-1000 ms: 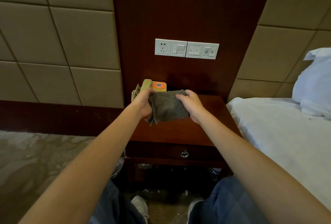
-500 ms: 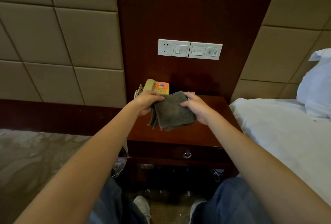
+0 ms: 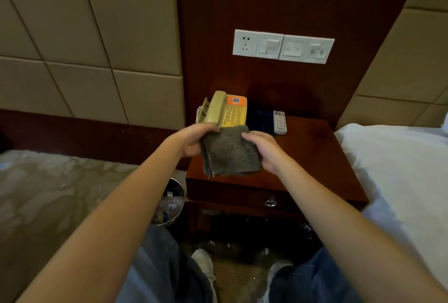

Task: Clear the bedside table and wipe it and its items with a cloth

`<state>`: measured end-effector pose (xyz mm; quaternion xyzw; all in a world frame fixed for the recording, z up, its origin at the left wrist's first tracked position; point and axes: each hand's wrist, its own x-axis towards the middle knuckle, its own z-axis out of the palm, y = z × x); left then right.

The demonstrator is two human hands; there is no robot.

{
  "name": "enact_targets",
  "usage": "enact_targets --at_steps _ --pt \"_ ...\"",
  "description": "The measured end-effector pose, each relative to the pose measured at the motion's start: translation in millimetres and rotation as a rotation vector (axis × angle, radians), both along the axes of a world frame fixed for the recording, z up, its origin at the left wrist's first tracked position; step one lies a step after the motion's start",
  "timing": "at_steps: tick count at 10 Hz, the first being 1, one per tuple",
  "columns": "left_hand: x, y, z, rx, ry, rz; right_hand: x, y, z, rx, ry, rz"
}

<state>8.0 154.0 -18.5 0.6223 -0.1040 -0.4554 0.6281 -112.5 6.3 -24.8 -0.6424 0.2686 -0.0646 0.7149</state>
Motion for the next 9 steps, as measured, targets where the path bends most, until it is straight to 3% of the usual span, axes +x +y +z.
enact_targets --at_steps 1,2,3,4,5,6,8,9 --pt "17 18 -36 0.249 -0.051 -0.042 22 15 -34 -0.149 0.034 -0.018" --pt "31 37 -61 0.344 0.036 -0.111 41 25 -57 -0.144 0.089 0.017" --pt "51 36 -78 0.347 -0.005 0.034 58 29 -79 -0.093 0.163 0.123" --pt "73 26 -99 0.396 -0.205 0.184 73 32 -95 -0.111 0.264 0.167" --pt "77 14 -116 0.474 -0.354 0.216 87 33 -101 -0.359 0.344 0.188" --pt "75 7 -122 0.591 -0.486 0.187 94 28 -99 -0.637 0.401 0.27" --pt "63 4 -88 0.746 -0.561 -0.12 78 16 -76 -0.692 0.627 0.38" --pt "38 4 -64 0.819 -0.691 -0.219 53 10 -60 -0.772 0.661 0.47"
